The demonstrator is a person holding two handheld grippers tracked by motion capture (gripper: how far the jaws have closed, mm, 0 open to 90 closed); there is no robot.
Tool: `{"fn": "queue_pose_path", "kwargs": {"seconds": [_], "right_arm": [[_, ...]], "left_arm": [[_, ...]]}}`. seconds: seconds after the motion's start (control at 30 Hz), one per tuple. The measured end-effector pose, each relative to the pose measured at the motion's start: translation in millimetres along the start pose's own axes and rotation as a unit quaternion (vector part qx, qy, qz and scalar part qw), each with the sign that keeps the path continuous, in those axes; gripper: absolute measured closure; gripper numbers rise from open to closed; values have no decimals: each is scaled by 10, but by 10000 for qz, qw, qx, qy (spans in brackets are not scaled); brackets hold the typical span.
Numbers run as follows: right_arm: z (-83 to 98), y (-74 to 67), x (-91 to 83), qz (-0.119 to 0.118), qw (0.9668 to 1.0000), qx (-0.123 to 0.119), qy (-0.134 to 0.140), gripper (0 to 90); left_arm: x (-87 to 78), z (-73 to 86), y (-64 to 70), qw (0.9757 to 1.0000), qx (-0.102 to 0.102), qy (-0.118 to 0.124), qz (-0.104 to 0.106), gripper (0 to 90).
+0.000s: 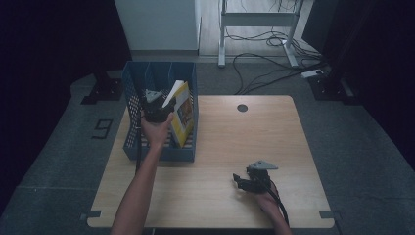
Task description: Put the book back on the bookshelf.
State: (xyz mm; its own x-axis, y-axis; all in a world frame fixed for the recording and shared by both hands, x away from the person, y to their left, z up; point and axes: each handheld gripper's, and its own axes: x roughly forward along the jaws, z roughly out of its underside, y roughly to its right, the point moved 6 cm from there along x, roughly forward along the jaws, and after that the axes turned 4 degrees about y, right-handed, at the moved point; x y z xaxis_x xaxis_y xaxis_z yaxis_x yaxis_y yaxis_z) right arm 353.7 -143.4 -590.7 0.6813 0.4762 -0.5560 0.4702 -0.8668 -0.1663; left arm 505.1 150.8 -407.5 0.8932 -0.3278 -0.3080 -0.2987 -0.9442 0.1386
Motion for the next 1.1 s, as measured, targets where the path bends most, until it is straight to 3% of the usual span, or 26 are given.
{"fn": "queue_pose_path", "kwargs": {"seconds": [0.57, 1.1], "right_arm": [[-1, 9, -2, -5, 10000, 38, 4, 331], [-1, 15, -4, -13, 10000, 57, 8, 332]], "left_arm": [[149, 10, 5, 10000, -46, -42, -36, 754], [289, -59, 39, 9997, -83, 131, -172, 754]]}}
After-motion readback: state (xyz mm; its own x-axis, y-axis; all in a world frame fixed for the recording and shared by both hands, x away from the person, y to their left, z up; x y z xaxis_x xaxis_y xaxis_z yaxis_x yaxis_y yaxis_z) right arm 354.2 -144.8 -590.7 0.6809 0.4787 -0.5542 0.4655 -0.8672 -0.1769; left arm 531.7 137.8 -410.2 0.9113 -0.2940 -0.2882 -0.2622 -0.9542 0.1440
